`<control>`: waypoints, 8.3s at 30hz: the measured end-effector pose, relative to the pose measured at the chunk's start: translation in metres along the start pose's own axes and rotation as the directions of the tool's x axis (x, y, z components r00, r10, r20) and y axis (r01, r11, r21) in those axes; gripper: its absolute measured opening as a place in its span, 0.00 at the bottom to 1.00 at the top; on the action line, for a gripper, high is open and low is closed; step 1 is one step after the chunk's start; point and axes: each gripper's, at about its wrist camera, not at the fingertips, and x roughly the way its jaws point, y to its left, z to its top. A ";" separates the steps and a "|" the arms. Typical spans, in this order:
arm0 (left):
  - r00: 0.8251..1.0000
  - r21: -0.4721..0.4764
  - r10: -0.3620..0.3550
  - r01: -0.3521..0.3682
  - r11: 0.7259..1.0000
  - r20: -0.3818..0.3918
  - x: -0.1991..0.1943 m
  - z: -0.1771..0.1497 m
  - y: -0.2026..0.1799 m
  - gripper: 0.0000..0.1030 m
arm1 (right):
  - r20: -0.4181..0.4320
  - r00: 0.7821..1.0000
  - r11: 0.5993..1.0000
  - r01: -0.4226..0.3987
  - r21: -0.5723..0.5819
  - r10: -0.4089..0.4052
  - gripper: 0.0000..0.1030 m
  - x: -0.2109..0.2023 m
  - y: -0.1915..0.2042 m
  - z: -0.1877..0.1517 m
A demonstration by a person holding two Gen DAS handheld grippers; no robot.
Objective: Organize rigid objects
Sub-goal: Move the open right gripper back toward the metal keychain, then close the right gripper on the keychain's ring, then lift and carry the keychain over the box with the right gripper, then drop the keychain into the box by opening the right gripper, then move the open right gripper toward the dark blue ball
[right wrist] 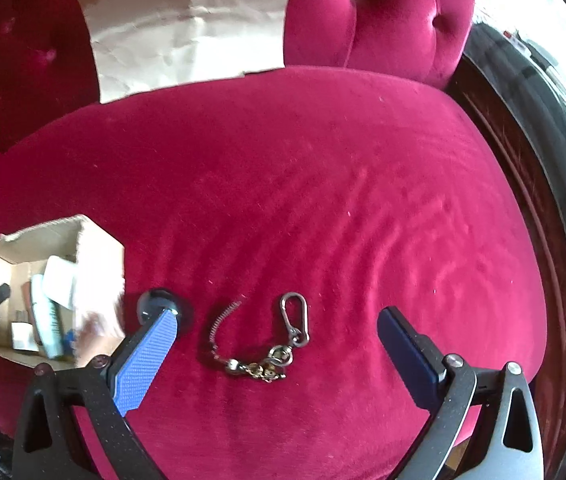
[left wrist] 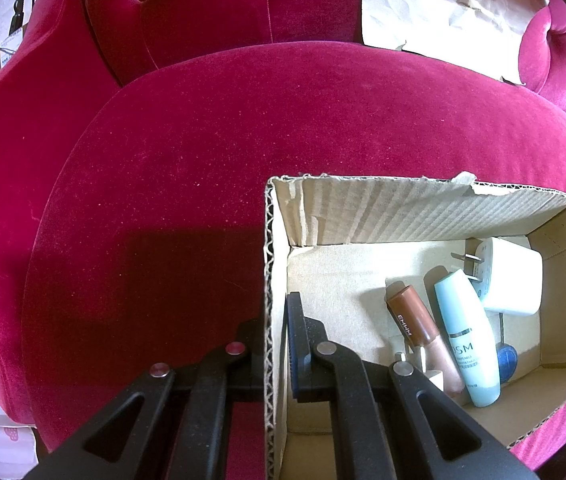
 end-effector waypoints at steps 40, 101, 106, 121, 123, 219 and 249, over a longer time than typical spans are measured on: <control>1.000 0.002 0.003 -0.003 1.000 -0.002 -0.003 0.000 0.002 0.05 | -0.218 0.976 0.980 0.026 0.195 0.018 0.97 0.100 -0.042 -0.041; 1.000 0.003 0.003 -0.003 1.000 -0.002 -0.004 0.000 0.005 0.05 | 0.066 0.995 0.997 -0.075 -0.036 0.078 0.16 -0.054 0.012 0.011; 1.000 0.003 0.003 -0.003 1.000 -0.003 -0.004 0.001 0.004 0.05 | 0.088 0.991 0.993 -0.093 -0.071 0.099 0.16 -0.066 0.027 0.016; 1.000 0.002 0.003 -0.003 1.000 -0.003 -0.004 0.001 0.004 0.05 | 0.113 0.974 0.964 -0.170 -0.206 0.196 0.16 -0.097 0.079 0.024; 1.000 0.002 0.003 -0.003 1.000 -0.003 -0.004 0.001 0.004 0.05 | 0.111 0.972 0.958 -0.179 -0.224 0.208 0.16 -0.098 0.087 0.024; 1.000 0.001 0.004 -0.004 1.000 -0.002 -0.004 -0.001 0.002 0.05 | 0.052 0.986 0.957 -0.140 -0.255 0.158 1.00 -0.031 0.073 0.033; 1.000 0.006 0.009 -0.009 1.000 -0.001 -0.003 -0.002 -0.001 0.05 | 0.038 0.972 0.906 -0.203 -0.371 0.233 1.00 0.016 0.038 -0.006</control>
